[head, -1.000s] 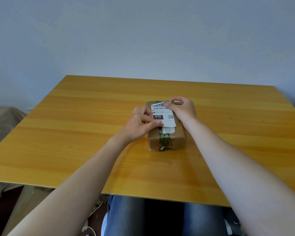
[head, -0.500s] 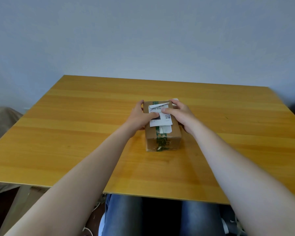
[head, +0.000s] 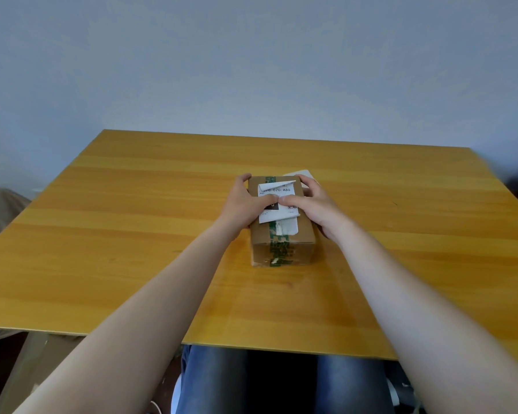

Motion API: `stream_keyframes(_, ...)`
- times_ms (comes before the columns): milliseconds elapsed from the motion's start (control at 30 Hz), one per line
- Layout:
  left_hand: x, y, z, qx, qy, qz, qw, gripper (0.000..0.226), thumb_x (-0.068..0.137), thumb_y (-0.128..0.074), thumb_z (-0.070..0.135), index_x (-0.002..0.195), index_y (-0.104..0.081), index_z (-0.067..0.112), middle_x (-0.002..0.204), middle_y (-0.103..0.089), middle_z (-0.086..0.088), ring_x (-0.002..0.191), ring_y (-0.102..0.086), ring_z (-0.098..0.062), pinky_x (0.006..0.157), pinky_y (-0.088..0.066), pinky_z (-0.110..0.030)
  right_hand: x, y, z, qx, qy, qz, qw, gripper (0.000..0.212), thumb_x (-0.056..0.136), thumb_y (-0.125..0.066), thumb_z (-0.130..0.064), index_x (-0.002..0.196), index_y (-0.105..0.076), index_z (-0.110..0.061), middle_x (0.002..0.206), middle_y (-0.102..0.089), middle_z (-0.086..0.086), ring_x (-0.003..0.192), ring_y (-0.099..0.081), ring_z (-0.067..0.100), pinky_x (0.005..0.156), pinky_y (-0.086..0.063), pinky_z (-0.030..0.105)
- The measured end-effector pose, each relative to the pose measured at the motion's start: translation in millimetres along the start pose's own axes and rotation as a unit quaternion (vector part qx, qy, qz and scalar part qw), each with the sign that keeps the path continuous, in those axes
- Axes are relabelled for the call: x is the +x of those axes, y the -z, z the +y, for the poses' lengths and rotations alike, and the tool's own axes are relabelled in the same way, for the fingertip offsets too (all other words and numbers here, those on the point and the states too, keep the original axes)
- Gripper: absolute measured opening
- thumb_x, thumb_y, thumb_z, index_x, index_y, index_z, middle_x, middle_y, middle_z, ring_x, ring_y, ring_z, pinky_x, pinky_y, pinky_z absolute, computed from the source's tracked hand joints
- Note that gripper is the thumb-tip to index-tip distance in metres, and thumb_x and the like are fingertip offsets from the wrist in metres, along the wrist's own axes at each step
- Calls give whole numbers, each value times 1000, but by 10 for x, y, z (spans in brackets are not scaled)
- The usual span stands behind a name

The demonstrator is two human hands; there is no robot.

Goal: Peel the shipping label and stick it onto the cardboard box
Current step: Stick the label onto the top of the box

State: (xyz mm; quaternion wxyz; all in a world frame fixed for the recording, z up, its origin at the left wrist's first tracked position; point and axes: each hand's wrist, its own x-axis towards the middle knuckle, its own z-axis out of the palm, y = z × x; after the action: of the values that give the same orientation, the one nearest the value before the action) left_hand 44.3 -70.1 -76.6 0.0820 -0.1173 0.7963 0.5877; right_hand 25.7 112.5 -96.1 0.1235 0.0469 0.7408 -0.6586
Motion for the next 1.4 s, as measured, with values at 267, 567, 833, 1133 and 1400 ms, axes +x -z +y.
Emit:
stream_keyframes(267,119,-17,11,12,20,26,999,77,87,-81,39,149,-38,27,104,-66,6,90,-75,-22,79,-65,-54,10,-18,-84,14,-17,20,1000,68,83,-90,-23,140,-55,-28,110,-71,-4,87,-75,14,68,-58,31)
stream_keyframes(567,233,-54,32,46,30,46,997,73,66,-76,59,124,-43,31,105,-75,-1,91,-77,-26,75,-66,-56,117,-62,-124,6,-32,52,998,58,81,-91,-28,129,-60,-25,108,-77,0,90,-78,18,71,-59,33)
stream_keyframes(833,342,-59,24,71,30,67,995,61,82,-73,58,126,-45,26,105,-72,0,95,-74,-25,73,-66,-48,173,-95,-178,-11,-41,72,997,51,83,-88,-35,124,-61,-22,98,-76,-2,77,-73,14,61,-54,29)
stream_keyframes(1133,401,-58,89,99,40,72,992,74,72,-68,65,130,-60,19,97,-76,1,87,-75,-24,60,-63,-38,255,-140,-192,-32,-37,99,994,41,82,-88,-38,104,-58,-19,105,-77,5,75,-67,14,65,-49,29)
stream_keyframes(1400,437,-93,133,118,33,85,989,36,84,-67,58,76,-59,24,75,-70,3,73,-68,-24,52,-50,-29,373,-194,-163,-84,-23,129,988,44,76,-82,-56,85,-52,-25,98,-76,0,88,-70,22,79,-51,39)
